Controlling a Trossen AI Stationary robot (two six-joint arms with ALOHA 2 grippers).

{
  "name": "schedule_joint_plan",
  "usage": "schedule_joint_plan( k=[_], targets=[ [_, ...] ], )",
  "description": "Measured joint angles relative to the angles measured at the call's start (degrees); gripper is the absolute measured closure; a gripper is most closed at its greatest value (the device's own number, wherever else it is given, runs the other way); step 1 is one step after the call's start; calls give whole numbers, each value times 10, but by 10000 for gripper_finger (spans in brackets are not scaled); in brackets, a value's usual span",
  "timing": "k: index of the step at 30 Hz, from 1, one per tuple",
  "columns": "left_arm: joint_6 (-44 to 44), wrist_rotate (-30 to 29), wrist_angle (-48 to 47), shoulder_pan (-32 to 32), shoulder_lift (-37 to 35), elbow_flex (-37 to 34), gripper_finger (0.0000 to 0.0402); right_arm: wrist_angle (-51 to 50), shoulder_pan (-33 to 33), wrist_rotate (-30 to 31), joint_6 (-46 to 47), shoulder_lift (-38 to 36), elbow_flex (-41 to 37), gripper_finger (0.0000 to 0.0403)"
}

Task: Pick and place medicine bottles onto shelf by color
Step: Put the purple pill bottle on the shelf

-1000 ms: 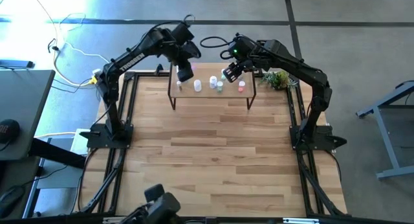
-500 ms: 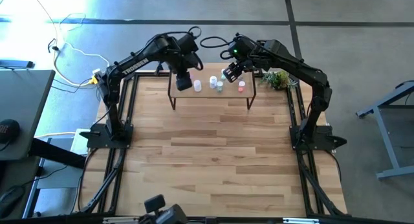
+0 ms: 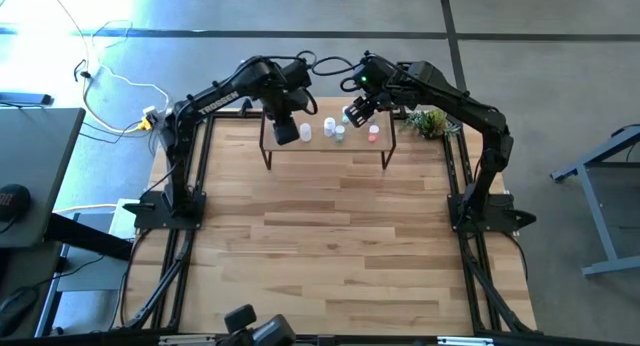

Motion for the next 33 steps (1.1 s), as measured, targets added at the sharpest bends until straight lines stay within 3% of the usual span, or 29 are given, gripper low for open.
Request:
schedule_joint_plan(
  k=[26,33],
  targets=[
    [0,-3,11,1,33,1,293,0,0,0,0,0,0,206],
    [5,-5,14,1,33,0,262,0,0,0,0,0,0,206]
  ],
)
